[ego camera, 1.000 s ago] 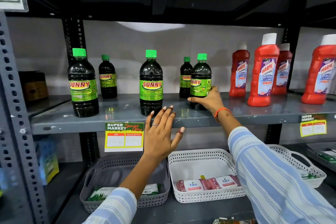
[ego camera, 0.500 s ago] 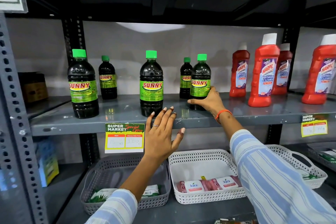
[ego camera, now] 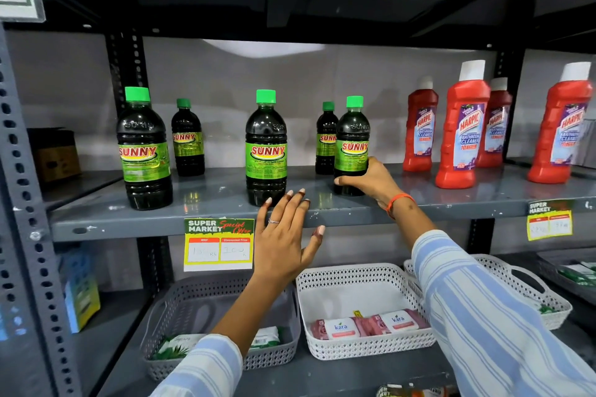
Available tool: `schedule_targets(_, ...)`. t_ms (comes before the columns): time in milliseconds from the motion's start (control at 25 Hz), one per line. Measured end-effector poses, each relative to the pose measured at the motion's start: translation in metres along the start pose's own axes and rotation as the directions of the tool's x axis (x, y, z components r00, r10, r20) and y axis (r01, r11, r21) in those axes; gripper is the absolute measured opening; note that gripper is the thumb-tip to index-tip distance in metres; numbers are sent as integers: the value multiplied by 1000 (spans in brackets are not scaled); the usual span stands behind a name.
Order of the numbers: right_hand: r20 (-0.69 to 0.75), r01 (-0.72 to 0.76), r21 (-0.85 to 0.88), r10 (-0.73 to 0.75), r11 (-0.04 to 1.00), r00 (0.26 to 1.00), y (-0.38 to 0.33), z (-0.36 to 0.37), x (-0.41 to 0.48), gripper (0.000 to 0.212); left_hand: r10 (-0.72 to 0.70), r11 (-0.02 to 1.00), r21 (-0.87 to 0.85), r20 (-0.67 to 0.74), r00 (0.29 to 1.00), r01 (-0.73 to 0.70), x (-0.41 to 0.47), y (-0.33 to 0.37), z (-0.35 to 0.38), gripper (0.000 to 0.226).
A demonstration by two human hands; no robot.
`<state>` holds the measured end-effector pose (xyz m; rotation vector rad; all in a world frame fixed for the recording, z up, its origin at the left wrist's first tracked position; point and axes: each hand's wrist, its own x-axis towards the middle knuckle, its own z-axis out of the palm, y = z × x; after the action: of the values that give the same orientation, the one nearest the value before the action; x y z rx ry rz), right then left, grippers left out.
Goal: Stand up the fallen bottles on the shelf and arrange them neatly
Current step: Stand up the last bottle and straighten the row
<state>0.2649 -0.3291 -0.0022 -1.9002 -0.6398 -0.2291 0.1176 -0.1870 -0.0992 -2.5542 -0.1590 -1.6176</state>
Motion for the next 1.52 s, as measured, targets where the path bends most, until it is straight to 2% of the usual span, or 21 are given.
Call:
schedule_targets(200,57,27,82,-32,996,998,-10,-16,-29,31,-17,1000,2,-11,1000,17,-1,2,1,54)
schedule_targets(480,115,53,110,-66,992,991,-21,-31,-55,24,-79,997,-5,-12,997,79,-2,12,1,56)
schedule_targets(520,119,41,121,-56,992,991,-22,-31,-56,29,-81,997,-4,-8,997,81,0,15,0,59)
schedule_targets(560,122,4,156,-23,988,992,-23,-33,-56,49,-75,997,-10,3,997,75,5,20,-2,62)
schedule_targets(600,127,-72,216,45,974,991,-24,-34,-57,70,-69,997,-30,37,997,70,12,28,-4,65)
schedule_targets(640,143,-136,295,98,946,985,-23,-36,-54,79,-71,995,-66,92,993,77,24,38,-6,67)
schedule_targets(720,173,-193,428,129,883,976,-20,-39,-49,63,-116,967,-190,269,956,170,54,58,-9,66)
schedule_targets(840,184,-244,423,181,873,966,-12,-40,-44,50,-235,832,-352,476,848,428,90,72,1,61)
schedule_targets(920,181,-261,387,204,885,962,-5,-40,-38,51,-259,781,-389,510,820,488,97,71,6,60)
schedule_targets(1120,207,-252,398,181,882,961,-2,-43,-32,44,-267,802,-368,483,834,470,98,73,9,60)
schedule_targets(1320,205,-248,445,171,861,964,1,-41,-29,46,-287,799,-358,479,829,484,97,73,11,58)
schedule_targets(1400,104,-183,407,154,895,983,-2,-37,-35,47,-304,778,-391,450,840,492,94,75,9,57)
schedule_targets(1440,-30,-91,327,106,941,994,-4,-34,-40,46,-315,755,-436,414,854,489,91,75,6,57)
schedule_targets(1480,-231,31,199,15,980,973,-6,-30,-45,45,-320,735,-492,354,879,466,87,72,3,58)
schedule_targets(1520,-438,174,49,-136,983,889,-10,-26,-53,44,-314,732,-543,266,911,411,81,67,-1,59)
